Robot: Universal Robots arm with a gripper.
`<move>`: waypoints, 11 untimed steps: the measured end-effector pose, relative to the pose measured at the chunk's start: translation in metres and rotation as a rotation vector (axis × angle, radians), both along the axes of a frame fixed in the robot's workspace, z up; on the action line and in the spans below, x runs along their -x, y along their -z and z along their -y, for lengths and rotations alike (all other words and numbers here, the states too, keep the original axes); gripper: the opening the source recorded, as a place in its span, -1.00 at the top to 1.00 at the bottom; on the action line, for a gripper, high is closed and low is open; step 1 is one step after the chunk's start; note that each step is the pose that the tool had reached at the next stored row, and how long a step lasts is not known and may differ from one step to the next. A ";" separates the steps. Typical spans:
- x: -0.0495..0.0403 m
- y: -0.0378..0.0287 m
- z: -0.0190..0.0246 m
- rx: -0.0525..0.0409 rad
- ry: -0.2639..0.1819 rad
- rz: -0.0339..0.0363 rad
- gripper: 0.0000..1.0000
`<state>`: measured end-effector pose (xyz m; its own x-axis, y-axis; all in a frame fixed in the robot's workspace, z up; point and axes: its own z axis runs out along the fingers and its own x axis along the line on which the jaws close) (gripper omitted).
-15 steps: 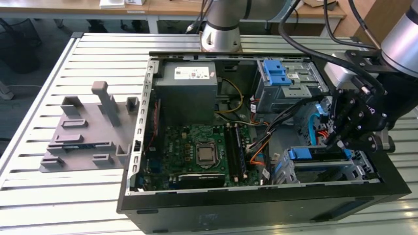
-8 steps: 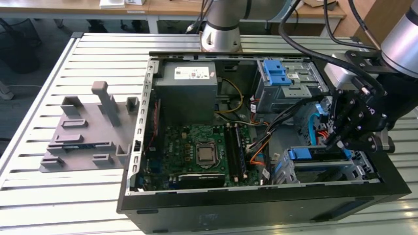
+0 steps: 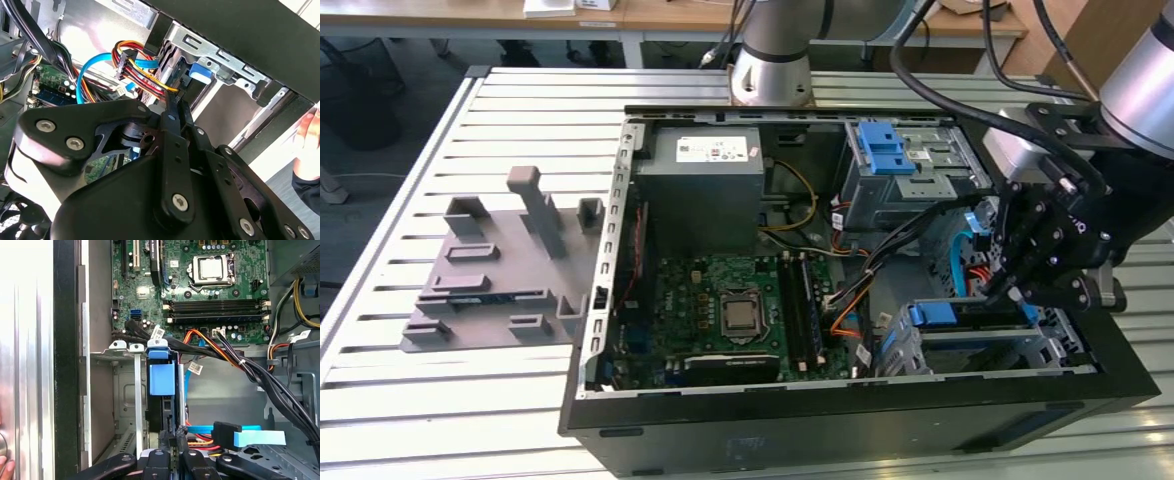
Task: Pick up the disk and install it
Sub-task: 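Insert the first disk wire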
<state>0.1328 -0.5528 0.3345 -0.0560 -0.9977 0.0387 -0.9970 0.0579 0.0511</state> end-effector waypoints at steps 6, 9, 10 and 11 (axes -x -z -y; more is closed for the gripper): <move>0.0000 -0.0003 0.0000 -0.0064 0.009 -0.0003 0.67; -0.0001 -0.0002 -0.0001 -0.0110 0.012 -0.0004 0.67; -0.0002 -0.0001 -0.0001 -0.0113 0.016 -0.0004 0.67; -0.0002 -0.0001 -0.0001 -0.0113 0.020 -0.0005 0.67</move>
